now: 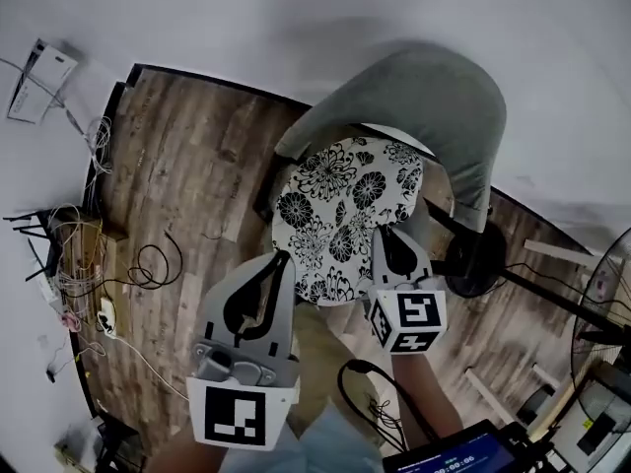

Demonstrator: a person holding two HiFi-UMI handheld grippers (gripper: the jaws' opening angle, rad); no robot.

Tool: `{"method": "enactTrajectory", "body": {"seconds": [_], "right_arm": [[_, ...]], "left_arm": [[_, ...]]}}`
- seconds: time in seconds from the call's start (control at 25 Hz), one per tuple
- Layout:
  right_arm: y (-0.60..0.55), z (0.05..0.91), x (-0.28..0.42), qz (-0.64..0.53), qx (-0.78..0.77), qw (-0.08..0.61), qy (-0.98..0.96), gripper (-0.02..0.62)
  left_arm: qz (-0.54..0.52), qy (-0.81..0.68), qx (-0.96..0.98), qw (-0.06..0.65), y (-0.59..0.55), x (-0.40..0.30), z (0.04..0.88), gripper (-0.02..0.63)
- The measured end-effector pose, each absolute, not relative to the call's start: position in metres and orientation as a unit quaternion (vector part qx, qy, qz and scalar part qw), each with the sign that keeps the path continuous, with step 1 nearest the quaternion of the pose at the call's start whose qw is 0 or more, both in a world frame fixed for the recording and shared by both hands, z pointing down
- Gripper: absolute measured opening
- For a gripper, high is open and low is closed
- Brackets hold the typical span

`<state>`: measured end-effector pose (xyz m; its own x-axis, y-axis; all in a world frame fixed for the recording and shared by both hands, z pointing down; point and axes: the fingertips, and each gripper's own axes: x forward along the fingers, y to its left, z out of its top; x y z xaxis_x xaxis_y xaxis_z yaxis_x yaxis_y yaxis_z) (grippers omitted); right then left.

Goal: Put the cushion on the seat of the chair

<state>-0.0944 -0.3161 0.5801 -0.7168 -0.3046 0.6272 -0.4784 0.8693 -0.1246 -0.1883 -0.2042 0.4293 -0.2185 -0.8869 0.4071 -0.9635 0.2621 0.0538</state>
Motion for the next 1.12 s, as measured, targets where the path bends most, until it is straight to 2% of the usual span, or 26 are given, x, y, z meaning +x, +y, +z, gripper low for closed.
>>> {"method": "enactTrajectory", "body": {"seconds": [1.12], "right_arm": [[-0.358,0.676,0.036,0.212,0.312,0.331,-0.865,0.047]], "left_arm": [[0.162,-0.679,0.691,0.188,-0.285,-0.103,0.488,0.009]]}}
